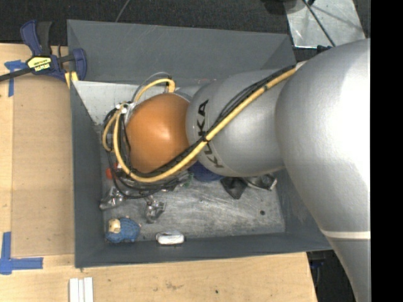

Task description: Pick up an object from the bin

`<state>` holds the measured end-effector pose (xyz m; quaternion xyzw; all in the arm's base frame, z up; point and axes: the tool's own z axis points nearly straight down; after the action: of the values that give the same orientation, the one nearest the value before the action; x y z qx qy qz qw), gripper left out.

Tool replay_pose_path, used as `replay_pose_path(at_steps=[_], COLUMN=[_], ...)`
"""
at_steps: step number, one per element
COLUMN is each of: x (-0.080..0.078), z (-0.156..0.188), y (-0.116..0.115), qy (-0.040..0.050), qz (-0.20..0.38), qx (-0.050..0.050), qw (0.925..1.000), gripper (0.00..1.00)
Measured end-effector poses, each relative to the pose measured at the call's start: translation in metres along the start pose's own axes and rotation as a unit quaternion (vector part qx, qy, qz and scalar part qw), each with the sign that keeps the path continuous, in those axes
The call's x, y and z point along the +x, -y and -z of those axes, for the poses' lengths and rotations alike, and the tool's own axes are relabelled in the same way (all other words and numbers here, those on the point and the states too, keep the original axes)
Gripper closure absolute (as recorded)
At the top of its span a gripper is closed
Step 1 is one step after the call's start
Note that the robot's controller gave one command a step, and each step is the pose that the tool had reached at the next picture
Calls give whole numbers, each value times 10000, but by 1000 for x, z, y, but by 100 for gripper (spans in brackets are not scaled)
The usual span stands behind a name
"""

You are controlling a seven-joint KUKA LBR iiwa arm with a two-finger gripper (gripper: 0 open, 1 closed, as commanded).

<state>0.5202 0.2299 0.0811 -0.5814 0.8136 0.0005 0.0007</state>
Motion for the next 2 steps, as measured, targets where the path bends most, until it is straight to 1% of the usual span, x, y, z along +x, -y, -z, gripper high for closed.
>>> replay_pose_path(at_steps=[1, 2], x=[31, 88], z=[84, 45], y=[54, 130], qy=[26, -6], qz=[-212, -654], qx=[57, 26], qw=[9998, 9979], gripper=[0, 0])
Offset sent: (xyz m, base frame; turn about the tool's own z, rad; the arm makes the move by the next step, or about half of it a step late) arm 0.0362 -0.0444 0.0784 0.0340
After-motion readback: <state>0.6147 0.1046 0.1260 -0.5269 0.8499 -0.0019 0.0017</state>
